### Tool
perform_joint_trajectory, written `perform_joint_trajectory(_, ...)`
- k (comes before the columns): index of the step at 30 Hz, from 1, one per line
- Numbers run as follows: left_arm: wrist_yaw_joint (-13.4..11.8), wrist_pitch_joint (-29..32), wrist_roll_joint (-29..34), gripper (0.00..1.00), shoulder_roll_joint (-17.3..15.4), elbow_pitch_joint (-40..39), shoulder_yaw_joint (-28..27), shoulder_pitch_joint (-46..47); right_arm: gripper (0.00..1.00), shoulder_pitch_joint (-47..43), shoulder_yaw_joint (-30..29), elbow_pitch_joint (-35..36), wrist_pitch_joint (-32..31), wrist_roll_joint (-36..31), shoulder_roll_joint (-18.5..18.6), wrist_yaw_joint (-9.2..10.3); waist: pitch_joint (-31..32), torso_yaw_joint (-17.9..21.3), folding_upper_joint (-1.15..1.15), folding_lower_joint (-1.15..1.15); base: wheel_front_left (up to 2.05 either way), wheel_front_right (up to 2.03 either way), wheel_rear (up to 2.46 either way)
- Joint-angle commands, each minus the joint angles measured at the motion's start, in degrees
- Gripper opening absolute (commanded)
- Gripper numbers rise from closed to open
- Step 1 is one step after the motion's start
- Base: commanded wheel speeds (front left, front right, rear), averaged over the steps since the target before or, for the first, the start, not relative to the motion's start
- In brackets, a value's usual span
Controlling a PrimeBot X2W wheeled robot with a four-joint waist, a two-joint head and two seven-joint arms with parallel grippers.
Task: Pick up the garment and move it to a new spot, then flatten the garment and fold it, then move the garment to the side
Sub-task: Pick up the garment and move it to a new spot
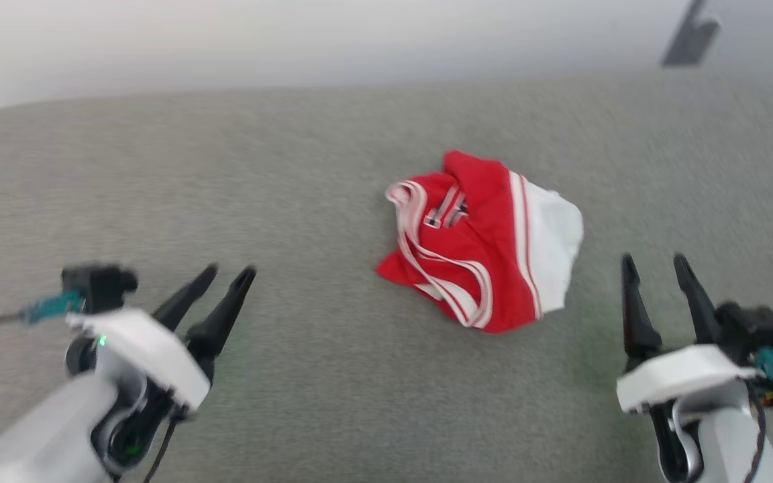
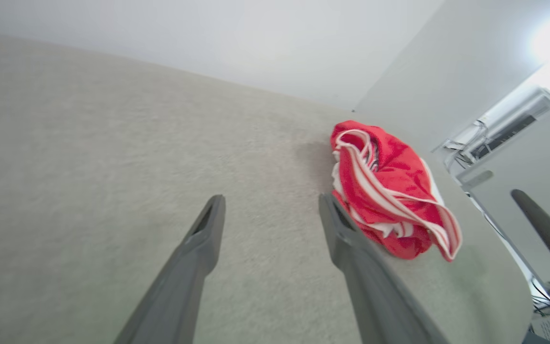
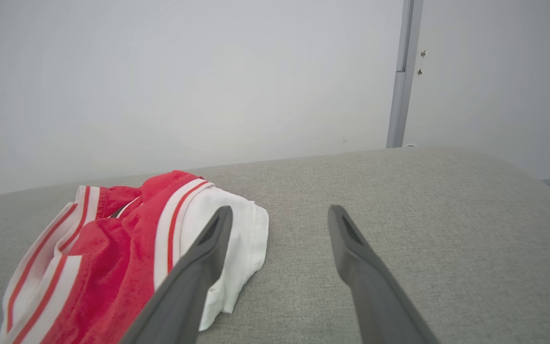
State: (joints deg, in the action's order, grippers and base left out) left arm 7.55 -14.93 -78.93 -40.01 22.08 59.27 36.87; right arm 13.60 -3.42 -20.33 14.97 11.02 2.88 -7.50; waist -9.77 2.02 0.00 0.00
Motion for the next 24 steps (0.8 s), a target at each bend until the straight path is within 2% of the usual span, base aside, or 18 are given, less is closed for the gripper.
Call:
perform_joint_trajectory(1,-0.1,-0.3,1.7,1.00,1.0,1.2,-3.2,-4.4,1.00,-2.3,-1.3,-0.1,0.3,-0.8,0.2,0.02,6.0,-6.0,0.00,0.00,0.00,0.00,0.00)
perform_joint_trajectory(3,-0.1,-0.3,3.7,1.00,1.7,2.8,-7.7,-8.9,1.00,-3.8,-2.0,0.0,0.3,-1.1,0.5,0.02,7.2,-7.2,0.00,0.00,0.00,0.00,0.00)
perform_joint_trajectory(4,-0.1,-0.3,5.9,1.00,2.7,4.2,-11.8,-13.4,1.00,-5.5,-2.5,0.2,0.3,-1.1,0.9,0.02,8.3,-8.1,0.00,0.00,0.00,0.00,0.00)
perform_joint_trajectory(10,-0.1,-0.3,15.0,1.00,6.1,5.6,-24.7,-24.8,1.00,-9.4,-3.1,0.7,0.3,0.1,2.5,0.02,10.7,-9.4,0.00,0.00,0.00,0.00,0.00)
perform_joint_trajectory(19,-0.1,-0.3,35.0,1.00,11.3,-1.0,-44.7,-36.8,1.00,-11.7,-3.4,2.6,0.3,0.9,3.7,0.02,11.9,-8.8,0.00,0.00,0.00,0.00,0.00)
perform_joint_trajectory(20,-0.1,-0.3,35.0,1.00,11.3,-1.0,-44.7,-36.8,1.00,-11.7,-3.4,2.6,0.3,0.9,3.7,0.02,11.9,-8.8,0.00,0.00,0.00,0.00,0.00)
perform_joint_trajectory(24,-0.1,-0.3,44.0,1.00,13.9,-6.0,-51.2,-40.9,1.00,-11.4,-3.3,4.0,0.3,0.8,3.5,0.02,11.9,-8.3,0.00,0.00,0.00,0.00,0.00)
